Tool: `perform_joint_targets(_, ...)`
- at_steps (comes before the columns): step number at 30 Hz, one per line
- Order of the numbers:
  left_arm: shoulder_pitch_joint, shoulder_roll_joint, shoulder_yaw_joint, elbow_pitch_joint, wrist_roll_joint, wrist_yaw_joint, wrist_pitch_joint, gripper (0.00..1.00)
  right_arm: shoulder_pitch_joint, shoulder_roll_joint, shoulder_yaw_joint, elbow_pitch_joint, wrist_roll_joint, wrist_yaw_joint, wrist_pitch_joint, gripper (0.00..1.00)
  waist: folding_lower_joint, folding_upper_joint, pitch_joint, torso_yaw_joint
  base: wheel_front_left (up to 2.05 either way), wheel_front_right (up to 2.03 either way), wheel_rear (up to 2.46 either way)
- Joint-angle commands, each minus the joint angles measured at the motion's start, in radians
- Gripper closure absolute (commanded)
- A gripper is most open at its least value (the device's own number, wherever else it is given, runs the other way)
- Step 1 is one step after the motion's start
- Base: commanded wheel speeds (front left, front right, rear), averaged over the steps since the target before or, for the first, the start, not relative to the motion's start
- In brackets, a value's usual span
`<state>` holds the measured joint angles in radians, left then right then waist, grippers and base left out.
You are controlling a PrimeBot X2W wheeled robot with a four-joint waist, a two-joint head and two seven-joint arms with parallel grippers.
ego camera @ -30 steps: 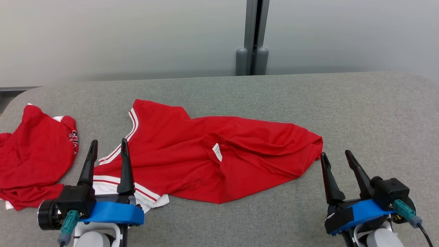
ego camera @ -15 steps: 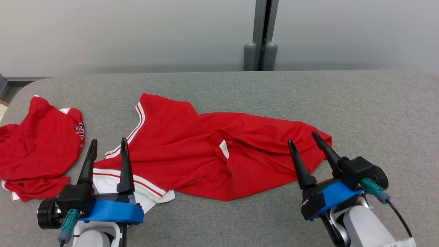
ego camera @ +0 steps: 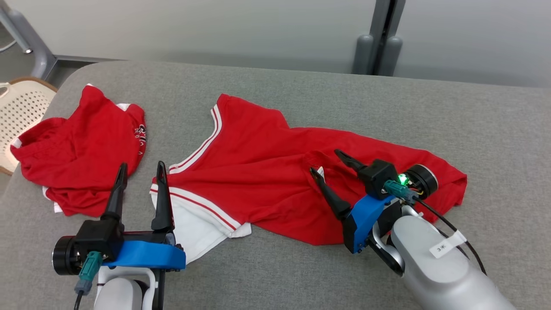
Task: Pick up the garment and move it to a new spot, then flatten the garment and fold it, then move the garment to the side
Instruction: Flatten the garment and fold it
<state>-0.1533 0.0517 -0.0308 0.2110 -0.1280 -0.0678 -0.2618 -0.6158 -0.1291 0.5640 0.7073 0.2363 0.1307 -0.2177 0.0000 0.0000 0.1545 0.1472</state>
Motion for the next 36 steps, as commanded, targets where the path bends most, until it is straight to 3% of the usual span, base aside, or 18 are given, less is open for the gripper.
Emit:
perform_joint_targets(1,-0.019,-0.002,-0.005,0.001,-0.01,0.007,-0.005,0.0,-0.034,-0.006,0.029,0.044,0.021,0.0,0.004,0.0,0.0,0.0,0.018,0.026,0.0,0.0,0.0)
perform_joint_targets(12,-0.042,-0.002,-0.06,0.009,-0.052,0.028,-0.005,0.0,-0.187,-0.011,0.19,0.331,0.116,0.0,0.049,0.0,0.0,0.0,0.048,0.087,0.0,0.0,0.0)
perform_joint_targets(20,-0.057,-0.002,-0.09,0.014,-0.071,0.04,-0.005,0.0,-0.252,-0.022,0.253,0.466,0.17,0.0,0.097,0.01,0.0,0.0,0.058,0.117,0.0,0.0,0.0)
perform_joint_targets(21,-0.054,-0.002,-0.092,0.013,-0.073,0.044,-0.005,0.0,-0.257,-0.023,0.26,0.472,0.178,0.0,0.096,0.69,0.0,0.0,0.058,0.119,0.0,0.0,0.0)
perform_joint_targets(22,-0.051,-0.002,-0.094,0.012,-0.073,0.044,-0.005,0.0,-0.257,-0.026,0.266,0.477,0.189,0.0,0.093,1.0,0.0,0.0,0.056,0.119,0.0,0.0,0.0)
perform_joint_targets(31,-0.004,-0.002,-0.07,0.02,-0.069,0.047,-0.005,0.0,-0.218,-0.051,0.252,0.435,0.291,0.0,-0.036,1.0,0.0,0.0,0.004,0.059,0.0,0.0,0.0)
perform_joint_targets(36,0.026,-0.002,-0.052,0.028,-0.063,0.041,-0.005,0.0,-0.143,-0.088,0.17,0.268,0.317,0.0,-0.048,1.0,0.0,0.0,-0.028,-0.008,0.0,0.0,0.0)
